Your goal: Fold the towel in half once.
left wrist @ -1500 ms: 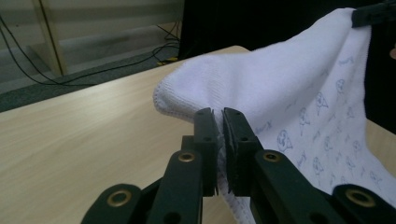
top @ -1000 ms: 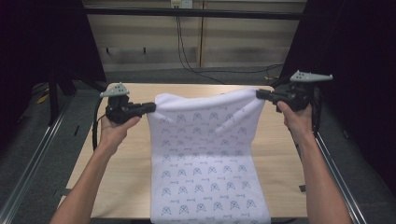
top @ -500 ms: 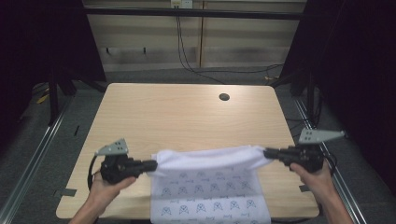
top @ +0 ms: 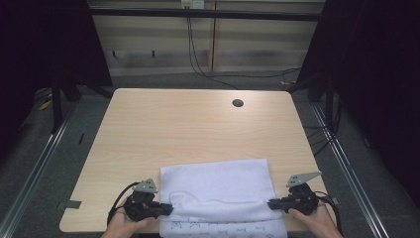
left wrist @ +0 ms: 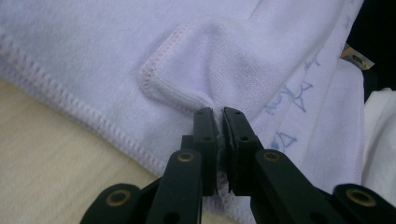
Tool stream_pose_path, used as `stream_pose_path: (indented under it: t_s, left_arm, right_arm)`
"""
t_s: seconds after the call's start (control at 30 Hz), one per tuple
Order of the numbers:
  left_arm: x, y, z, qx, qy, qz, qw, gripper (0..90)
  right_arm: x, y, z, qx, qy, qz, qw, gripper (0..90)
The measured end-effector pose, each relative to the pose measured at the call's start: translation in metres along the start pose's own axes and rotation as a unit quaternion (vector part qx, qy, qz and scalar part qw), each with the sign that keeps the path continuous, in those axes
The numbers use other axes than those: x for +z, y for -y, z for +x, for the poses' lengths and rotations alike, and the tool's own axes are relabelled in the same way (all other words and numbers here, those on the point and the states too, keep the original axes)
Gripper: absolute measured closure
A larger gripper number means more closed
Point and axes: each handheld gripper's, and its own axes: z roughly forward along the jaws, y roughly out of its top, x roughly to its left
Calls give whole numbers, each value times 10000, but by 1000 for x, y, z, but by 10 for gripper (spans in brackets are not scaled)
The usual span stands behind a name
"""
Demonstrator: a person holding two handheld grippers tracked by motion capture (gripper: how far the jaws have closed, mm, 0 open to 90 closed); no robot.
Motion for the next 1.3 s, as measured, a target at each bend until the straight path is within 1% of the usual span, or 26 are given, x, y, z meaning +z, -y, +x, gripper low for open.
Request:
stream_pose_path:
  t_s: [0.03, 0.07, 0.1, 0.13, 0.17, 0.2, 0.27, 0.3, 0.33, 0.43, 0.5, 0.53, 0.57, 0.6, 0.63, 0.67, 0.73, 0.77, 0.8, 0.83, 0.87, 1.0, 1.1, 1.2, 1.27, 1.3]
  left_arm:
    - [0, 0, 0, 0, 0, 0, 10000, 848]
    - [0, -2, 2, 37, -89, 1, 10000, 848]
    - [2, -4, 6, -26, -77, -41, 10000, 849]
    - [2, -6, 11, -67, -85, -53, 9999, 850]
    - [3, -10, 15, -33, -147, -51, 9999, 852]
    - [4, -14, 21, -1, -171, -44, 9998, 852]
    - [8, -25, 34, -12, -327, -90, 9994, 853]
    - [10, -31, 40, 50, -451, -118, 9989, 853]
    - [13, -37, 47, 23, -542, -155, 9984, 853]
    - [20, -57, 69, -36, -735, -210, 9971, 854]
    - [25, -68, 84, -81, -818, -315, 9961, 854]
    - [27, -73, 92, -140, -799, -357, 9961, 854]
    - [31, -80, 107, -293, -722, -502, 9957, 854]
    - [31, -80, 107, -293, -722, -502, 9957, 854]
    - [33, -84, 112, -318, -709, -519, 9956, 854]
    - [34, -88, 116, -286, -810, -530, 9949, 854]
    - [36, -94, 124, -348, -872, -567, 9940, 854]
    - [38, -97, 127, -333, -939, -588, 9933, 854]
    - [40, -102, 134, -385, -990, -646, 9922, 853]
    - [40, -102, 134, -385, -990, -646, 9922, 853]
    - [40, -104, 139, -384, -1035, -656, 9917, 853]
    - [43, -111, 156, -616, -1112, -867, 9881, 854]
    - [43, -116, 165, -668, -1186, -890, 9867, 854]
    - [42, -116, 172, -789, -1229, -981, 9844, 853]
    - [41, -116, 172, -813, -1305, -1009, 9829, 854]
    - [39, -115, 170, -824, -1287, -1024, 9829, 854]
  right_arm:
    - [0, 0, 0, 0, 0, 0, 10000, 871]
    - [1, 0, -1, 25, -34, -30, 10000, 871]
    - [2, -1, -2, 43, -46, -37, 10000, 871]
    - [2, -3, -2, 22, 14, -28, 10000, 871]
    - [4, -7, -3, -3, 132, -36, 9999, 872]
    - [4, -7, -3, -3, 132, -36, 9999, 872]
    - [7, -12, -5, 20, 216, -57, 9997, 872]
    - [11, -18, -9, 59, 317, -126, 9994, 872]
    - [11, -18, -9, 59, 317, -126, 9994, 872]
    - [17, -32, -17, 109, 548, -142, 9983, 871]
    - [21, -40, -24, 158, 666, -191, 9975, 872]
    - [23, -45, -29, 168, 751, -208, 9968, 871]
    - [27, -54, -37, 187, 986, -294, 9945, 871]
    - [27, -54, -37, 187, 986, -294, 9945, 871]
    - [30, -63, -47, 192, 1096, -292, 9934, 871]
    - [30, -63, -47, 192, 1096, -292, 9934, 871]
    - [33, -73, -59, 192, 1174, -341, 9923, 871]
    - [37, -82, -71, 278, 1260, -418, 9908, 871]
    - [39, -87, -78, 324, 1284, -433, 9902, 871]
    - [41, -92, -84, 370, 1305, -490, 9895, 872]
    - [41, -92, -84, 370, 1305, -490, 9895, 872]
    - [51, -116, -106, 443, 1515, -483, 9863, 871]
    - [57, -132, -116, 499, 1687, -409, 9836, 871]
    - [64, -145, -123, 613, 1887, -455, 9791, 871]
    - [68, -148, -125, 757, 1858, -583, 9779, 871]
    - [69, -148, -127, 720, 1791, -648, 9790, 871]
